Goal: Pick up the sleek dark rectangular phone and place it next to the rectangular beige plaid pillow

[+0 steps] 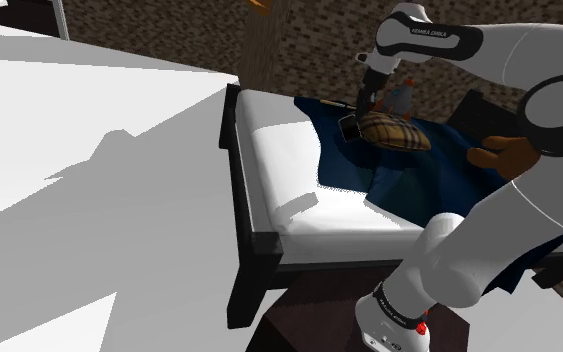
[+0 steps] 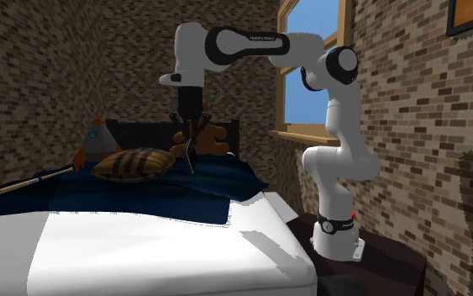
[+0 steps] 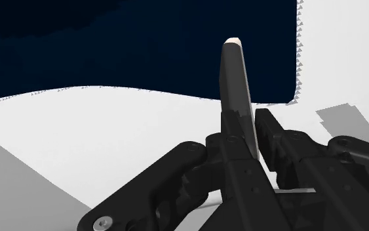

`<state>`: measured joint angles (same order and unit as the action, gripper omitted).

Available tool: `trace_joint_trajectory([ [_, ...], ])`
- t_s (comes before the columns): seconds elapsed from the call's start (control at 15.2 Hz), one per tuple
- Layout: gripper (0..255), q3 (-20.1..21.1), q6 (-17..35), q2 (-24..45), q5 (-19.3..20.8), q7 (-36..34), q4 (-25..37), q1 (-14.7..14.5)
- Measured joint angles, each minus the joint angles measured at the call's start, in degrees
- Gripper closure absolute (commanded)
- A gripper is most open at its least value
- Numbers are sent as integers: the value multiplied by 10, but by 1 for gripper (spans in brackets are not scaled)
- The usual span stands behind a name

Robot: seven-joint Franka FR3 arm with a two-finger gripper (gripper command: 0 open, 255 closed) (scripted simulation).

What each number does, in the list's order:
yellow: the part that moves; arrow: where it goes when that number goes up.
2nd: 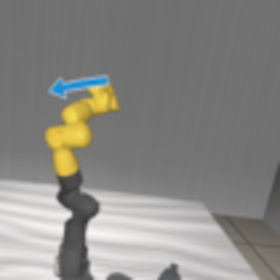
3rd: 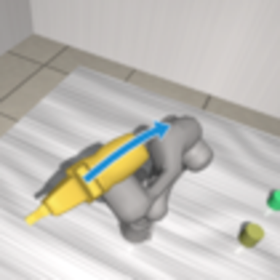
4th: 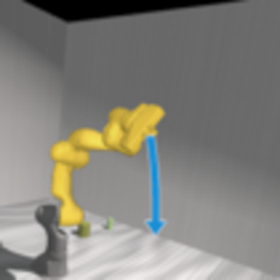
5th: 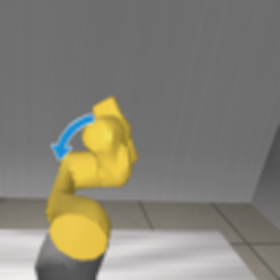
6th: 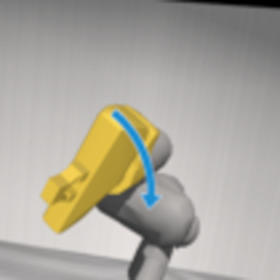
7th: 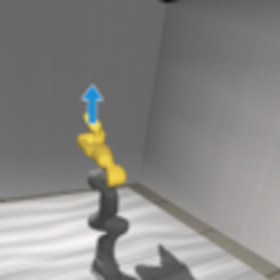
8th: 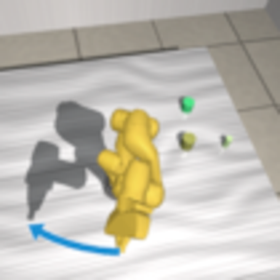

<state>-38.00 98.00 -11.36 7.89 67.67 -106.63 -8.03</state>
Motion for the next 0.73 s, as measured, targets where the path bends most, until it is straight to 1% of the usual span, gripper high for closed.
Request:
trace_joint_trajectory([
  [0.13, 255, -19, -6, 2, 1, 30, 10, 11],
  [0.46, 255, -63, 0, 1, 7, 98, 10, 36],
  [0.66, 255, -99, 2, 23, -4, 151, 29, 50],
  [0.73, 255, -107, 2, 21, -3, 164, 29, 56],
])
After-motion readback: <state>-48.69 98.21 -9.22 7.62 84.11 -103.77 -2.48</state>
